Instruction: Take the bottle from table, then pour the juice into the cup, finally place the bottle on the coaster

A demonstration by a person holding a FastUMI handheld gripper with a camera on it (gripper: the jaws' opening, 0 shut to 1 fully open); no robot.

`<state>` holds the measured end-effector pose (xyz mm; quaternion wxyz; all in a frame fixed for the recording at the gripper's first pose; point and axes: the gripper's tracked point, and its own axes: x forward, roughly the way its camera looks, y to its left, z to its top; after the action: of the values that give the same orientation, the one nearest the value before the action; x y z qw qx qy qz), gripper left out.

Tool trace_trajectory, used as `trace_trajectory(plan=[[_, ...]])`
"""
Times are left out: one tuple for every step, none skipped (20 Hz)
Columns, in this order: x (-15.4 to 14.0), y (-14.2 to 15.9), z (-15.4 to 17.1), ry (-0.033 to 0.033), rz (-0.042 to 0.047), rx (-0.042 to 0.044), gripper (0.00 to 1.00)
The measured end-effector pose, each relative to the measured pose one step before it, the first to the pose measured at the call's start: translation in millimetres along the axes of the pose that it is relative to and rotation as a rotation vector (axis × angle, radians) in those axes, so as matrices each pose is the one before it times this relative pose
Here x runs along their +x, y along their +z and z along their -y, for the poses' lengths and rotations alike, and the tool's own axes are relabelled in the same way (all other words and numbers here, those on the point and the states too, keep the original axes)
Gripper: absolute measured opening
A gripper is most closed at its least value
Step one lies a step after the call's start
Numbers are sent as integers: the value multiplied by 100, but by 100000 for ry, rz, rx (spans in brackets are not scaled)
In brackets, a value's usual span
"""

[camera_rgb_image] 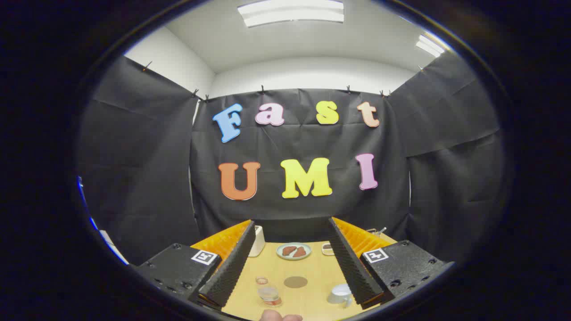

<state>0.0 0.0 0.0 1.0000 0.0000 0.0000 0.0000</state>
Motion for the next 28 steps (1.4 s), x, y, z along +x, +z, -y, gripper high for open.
trace_trajectory(plan=[[54,3,-68,162,-89,47,100],[50,-94,-64,145,-144,-47,100],[87,26,-141,265,-341,-307,100],[60,17,-51,161,-179,-359,100],[-10,268,-117,299,349,-353,100],[-97,212,129,-547,584,-297,100],[-32,117,90,-808,-275,-729,100],[-15,-196,-95,-11,-308,-223,100],[-12,33,-231,445,-176,360,100],[8,-107,-110,170,-223,508,100],[-67,-87,23,-66,-271,437,100],[-7,-221,-121,272,-660,218,100],[-52,-118,-158,312,-242,129,100],[-30,18,-32,78,127,86,100],[42,-78,25,-160,-417,147,100],[-7,-355,-35,-37,-709,8,100],[51,-307,-1,-7,-873,-57,100],[-49,-89,-185,480,-32,116,100],[-16,-95,-175,589,159,635,100],[-49,-488,-27,379,-487,591,100],[-44,-599,-153,732,-538,280,100],[-96,-676,-191,598,-569,-43,100],[75,-704,-8,93,-920,-515,100],[96,-1076,-5,89,-1362,-472,100],[99,-932,-234,732,-1144,-196,100],[-16,-973,-656,2102,-1109,-70,100],[11,-1195,-651,1821,-1462,256,100],[44,-1170,140,-53,-748,61,100]])
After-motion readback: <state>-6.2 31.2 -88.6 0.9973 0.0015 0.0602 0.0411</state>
